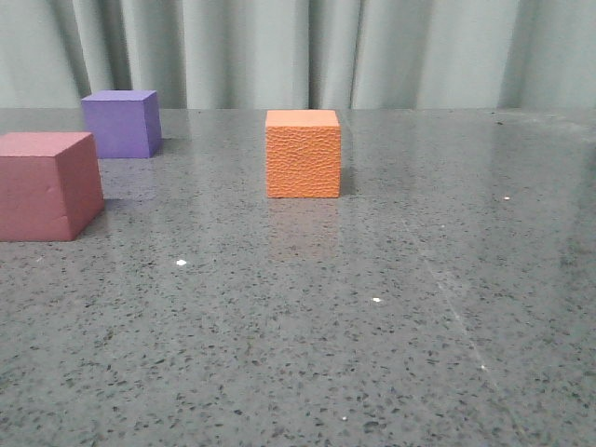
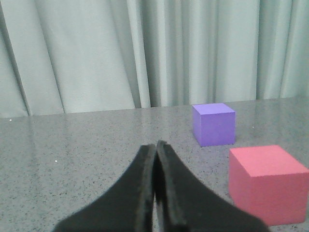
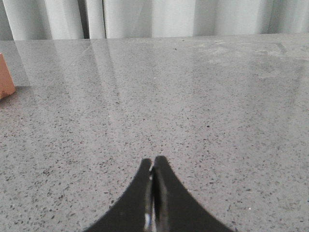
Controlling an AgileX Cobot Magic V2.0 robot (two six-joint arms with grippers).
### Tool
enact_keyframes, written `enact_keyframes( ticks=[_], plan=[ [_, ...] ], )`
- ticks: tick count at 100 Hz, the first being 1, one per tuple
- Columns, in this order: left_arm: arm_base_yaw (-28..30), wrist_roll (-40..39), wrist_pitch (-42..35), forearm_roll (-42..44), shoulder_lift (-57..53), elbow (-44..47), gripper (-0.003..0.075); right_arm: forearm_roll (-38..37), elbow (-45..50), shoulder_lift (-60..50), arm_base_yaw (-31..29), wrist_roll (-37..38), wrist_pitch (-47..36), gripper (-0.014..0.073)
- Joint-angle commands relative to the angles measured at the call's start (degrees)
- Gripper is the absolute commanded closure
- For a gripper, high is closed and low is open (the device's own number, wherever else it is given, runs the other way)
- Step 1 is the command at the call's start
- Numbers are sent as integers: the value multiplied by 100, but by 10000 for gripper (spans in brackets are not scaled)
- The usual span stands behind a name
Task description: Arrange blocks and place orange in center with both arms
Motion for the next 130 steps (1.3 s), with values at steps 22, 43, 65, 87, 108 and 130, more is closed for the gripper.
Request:
enact_keyframes(
  ticks=[22, 43, 65, 87, 108, 130],
  plan=[
    [22, -95, 2288, -957, 1951, -2972, 739, -7, -80, -42, -34, -55, -492, 713],
    [22, -84, 3494, -957, 3252, -4345, 739, -7, -80, -42, -34, -55, -492, 713],
    [22, -72, 3490, -957, 3759, -4523, 739, -7, -80, -42, -34, -55, -492, 713],
    [22, -51, 3435, -921, 3812, -4523, 738, -7, -80, -42, -34, -55, -492, 713],
    [22, -29, 3394, -921, 3812, -4523, 507, -7, -80, -42, -34, -55, -492, 713],
    [22, -54, 3320, -921, 3812, -4523, -1, -7, -80, -42, -34, -55, -492, 713]
  ],
)
